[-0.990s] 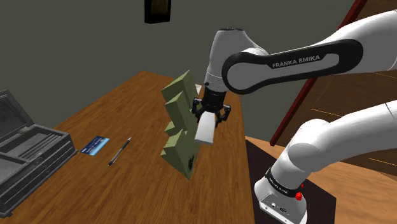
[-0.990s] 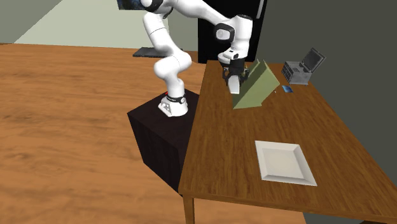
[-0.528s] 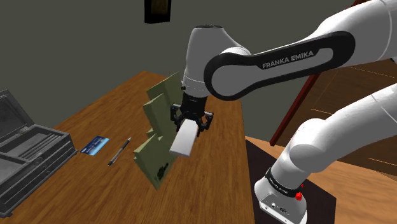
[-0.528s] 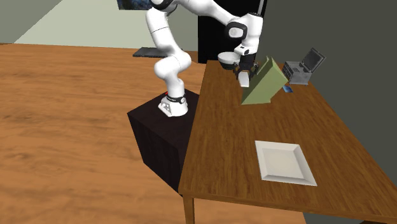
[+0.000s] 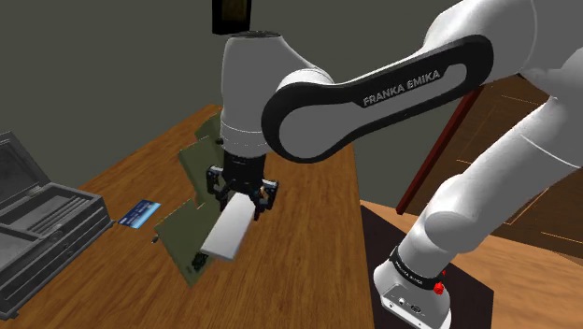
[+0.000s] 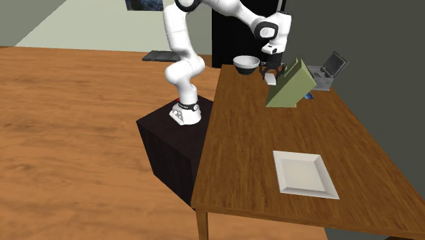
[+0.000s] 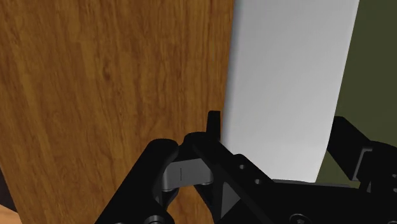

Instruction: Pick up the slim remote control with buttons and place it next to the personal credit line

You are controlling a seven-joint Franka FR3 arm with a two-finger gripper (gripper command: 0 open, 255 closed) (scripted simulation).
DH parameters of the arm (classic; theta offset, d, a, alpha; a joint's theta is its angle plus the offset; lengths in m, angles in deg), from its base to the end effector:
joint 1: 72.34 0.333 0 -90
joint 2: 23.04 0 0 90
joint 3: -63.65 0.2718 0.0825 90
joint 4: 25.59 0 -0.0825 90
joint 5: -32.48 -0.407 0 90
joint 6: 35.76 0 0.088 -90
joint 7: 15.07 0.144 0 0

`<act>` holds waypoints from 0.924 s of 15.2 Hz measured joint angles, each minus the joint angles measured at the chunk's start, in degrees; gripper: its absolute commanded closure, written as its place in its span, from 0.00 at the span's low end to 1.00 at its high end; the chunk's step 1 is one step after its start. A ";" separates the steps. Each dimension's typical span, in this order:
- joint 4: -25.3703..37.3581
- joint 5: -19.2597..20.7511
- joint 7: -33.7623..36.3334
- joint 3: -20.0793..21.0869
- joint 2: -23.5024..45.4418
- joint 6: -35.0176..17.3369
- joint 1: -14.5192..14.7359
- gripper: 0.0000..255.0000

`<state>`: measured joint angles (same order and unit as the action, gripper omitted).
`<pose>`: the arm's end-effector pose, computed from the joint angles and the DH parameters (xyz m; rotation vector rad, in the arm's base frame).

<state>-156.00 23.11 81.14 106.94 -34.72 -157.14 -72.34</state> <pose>0.3728 0.3594 0.3238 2.7399 -1.5328 -0.0014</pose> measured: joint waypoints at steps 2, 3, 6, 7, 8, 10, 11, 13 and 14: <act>4.13 3.21 4.37 2.66 4.56 0.87 -0.04 1.00; 5.27 4.95 6.69 3.92 7.01 0.23 0.21 1.00; 11.57 10.73 13.31 6.32 14.01 1.67 1.64 1.00; 14.20 13.31 15.85 6.79 17.21 2.26 2.64 1.00; 16.62 15.95 18.33 6.92 20.22 2.80 3.92 1.00; 22.96 21.26 23.25 6.44 26.81 5.01 7.79 1.00; 24.36 22.54 24.61 6.17 28.36 5.38 9.06 1.00; 25.13 24.20 26.30 5.65 30.36 4.88 10.60 1.00; 24.95 24.76 26.60 5.37 31.01 4.29 10.87 1.00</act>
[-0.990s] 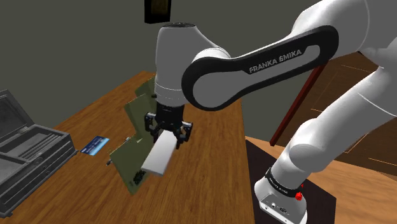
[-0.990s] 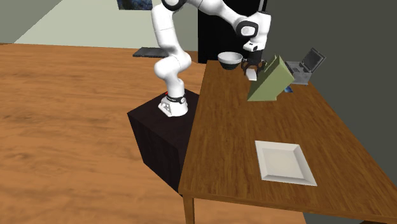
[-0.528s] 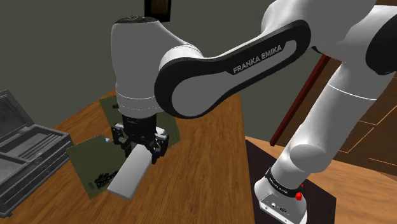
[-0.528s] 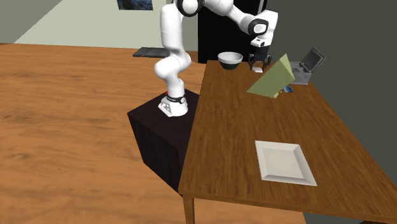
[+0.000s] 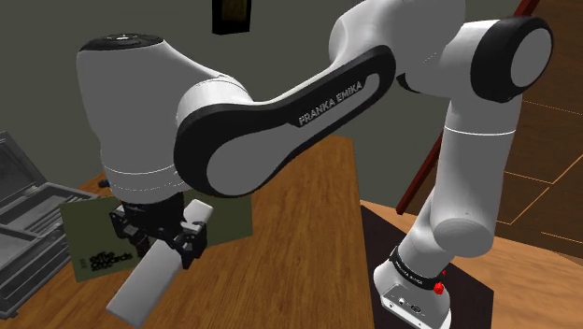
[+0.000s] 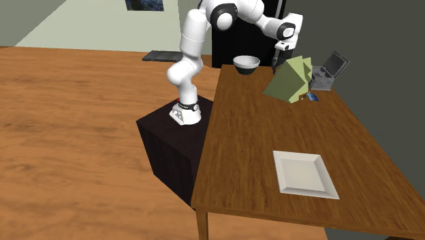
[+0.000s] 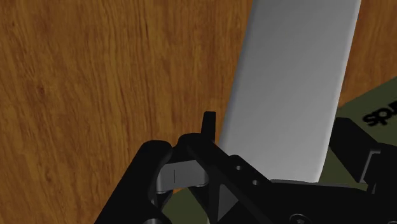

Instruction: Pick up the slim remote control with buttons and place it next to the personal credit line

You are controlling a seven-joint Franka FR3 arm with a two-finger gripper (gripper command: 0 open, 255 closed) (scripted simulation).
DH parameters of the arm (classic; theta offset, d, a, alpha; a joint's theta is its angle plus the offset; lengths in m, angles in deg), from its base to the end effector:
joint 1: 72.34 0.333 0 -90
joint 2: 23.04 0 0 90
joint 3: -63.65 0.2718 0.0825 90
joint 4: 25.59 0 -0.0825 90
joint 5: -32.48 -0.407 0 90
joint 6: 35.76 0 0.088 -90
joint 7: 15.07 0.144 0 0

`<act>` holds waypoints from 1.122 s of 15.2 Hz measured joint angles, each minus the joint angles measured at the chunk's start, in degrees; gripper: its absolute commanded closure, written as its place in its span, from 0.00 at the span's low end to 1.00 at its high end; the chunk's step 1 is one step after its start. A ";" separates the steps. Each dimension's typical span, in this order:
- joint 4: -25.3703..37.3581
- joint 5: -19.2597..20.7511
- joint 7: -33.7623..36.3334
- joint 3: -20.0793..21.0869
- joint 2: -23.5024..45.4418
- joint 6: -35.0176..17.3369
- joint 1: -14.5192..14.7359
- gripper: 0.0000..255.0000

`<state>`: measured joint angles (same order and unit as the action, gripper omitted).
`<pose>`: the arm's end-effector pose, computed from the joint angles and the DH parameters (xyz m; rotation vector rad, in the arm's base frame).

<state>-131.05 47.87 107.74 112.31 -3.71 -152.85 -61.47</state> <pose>0.3474 0.5195 0.3089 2.7446 -1.5105 -0.0206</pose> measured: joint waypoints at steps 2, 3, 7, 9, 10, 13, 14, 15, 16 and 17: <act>-0.49 0.79 0.54 -0.39 0.81 -1.14 0.39 1.00; -0.91 1.20 0.74 -0.60 1.14 -1.94 0.49 1.00; -1.92 2.73 1.65 -1.33 2.59 -4.39 1.16 1.00; -2.33 3.51 2.13 -1.77 3.38 -5.39 1.53 1.00; -2.28 4.26 2.48 -2.19 4.10 -5.99 1.92 1.00; -2.80 4.54 2.72 -2.27 4.15 -6.63 1.93 1.00; -2.80 4.54 2.79 -2.27 4.15 -6.55 1.94 1.00; -2.86 4.58 2.78 -2.28 4.17 -6.69 1.91 1.00; -2.78 4.62 2.83 -2.30 4.23 -6.60 1.96 1.00; -2.86 4.64 2.79 -2.29 4.22 -6.74 1.91 1.00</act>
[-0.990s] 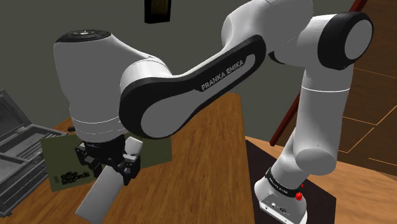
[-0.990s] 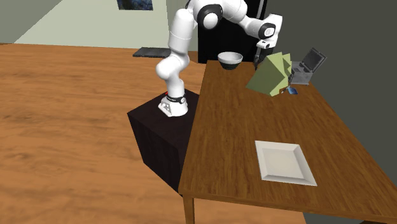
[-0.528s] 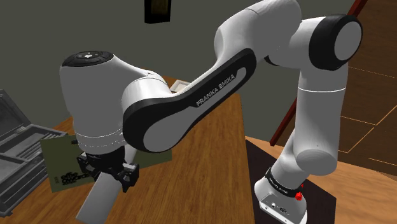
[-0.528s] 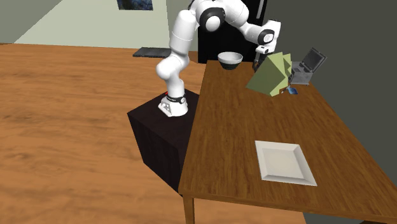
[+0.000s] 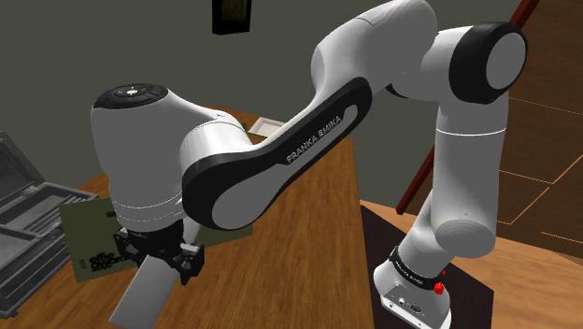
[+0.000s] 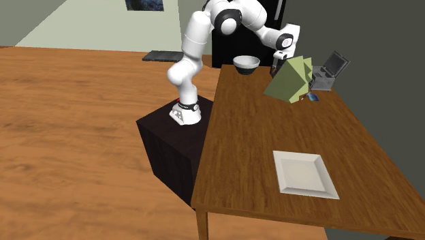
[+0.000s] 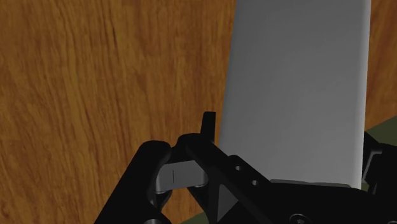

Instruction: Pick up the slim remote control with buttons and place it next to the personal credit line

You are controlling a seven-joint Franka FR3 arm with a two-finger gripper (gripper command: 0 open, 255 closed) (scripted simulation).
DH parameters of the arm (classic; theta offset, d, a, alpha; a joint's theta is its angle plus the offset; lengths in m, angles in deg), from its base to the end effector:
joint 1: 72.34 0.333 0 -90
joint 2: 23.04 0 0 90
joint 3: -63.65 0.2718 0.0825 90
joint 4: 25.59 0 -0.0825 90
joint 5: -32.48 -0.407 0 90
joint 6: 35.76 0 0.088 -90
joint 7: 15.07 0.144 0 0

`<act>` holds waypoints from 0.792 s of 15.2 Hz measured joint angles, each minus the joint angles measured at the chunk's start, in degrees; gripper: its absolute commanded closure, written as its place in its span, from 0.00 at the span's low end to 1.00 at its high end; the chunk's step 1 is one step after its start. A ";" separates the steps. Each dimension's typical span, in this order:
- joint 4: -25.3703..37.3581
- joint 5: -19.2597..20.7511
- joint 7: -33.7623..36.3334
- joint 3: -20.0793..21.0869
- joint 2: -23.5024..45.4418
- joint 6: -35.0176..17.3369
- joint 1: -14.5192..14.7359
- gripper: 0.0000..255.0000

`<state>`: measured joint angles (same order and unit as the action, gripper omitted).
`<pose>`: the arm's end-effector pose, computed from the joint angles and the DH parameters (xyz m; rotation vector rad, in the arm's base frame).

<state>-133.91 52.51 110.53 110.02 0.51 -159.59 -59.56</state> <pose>0.3455 0.5210 0.2570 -2.7462 1.5096 0.0067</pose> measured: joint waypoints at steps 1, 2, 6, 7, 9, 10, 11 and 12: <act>0.15 0.02 0.04 -0.02 0.10 0.18 0.06 0.00; 0.15 -0.02 0.05 -0.01 0.17 0.11 0.07 0.00; 0.06 -0.03 -0.02 -0.08 0.46 0.11 0.08 0.00; 0.00 0.00 0.03 -0.10 0.46 0.04 0.08 0.00; 0.61 -1.27 -0.85 0.63 -0.84 1.76 -0.67 0.00; 0.72 -2.23 -1.21 1.26 -2.00 2.77 -1.13 0.00; 1.97 -2.82 -1.77 1.56 -2.45 4.27 -1.33 0.00; 2.45 -3.14 -1.95 1.73 -2.76 4.97 -1.41 0.00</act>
<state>-131.45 49.37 108.58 111.75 -2.25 -154.62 -60.97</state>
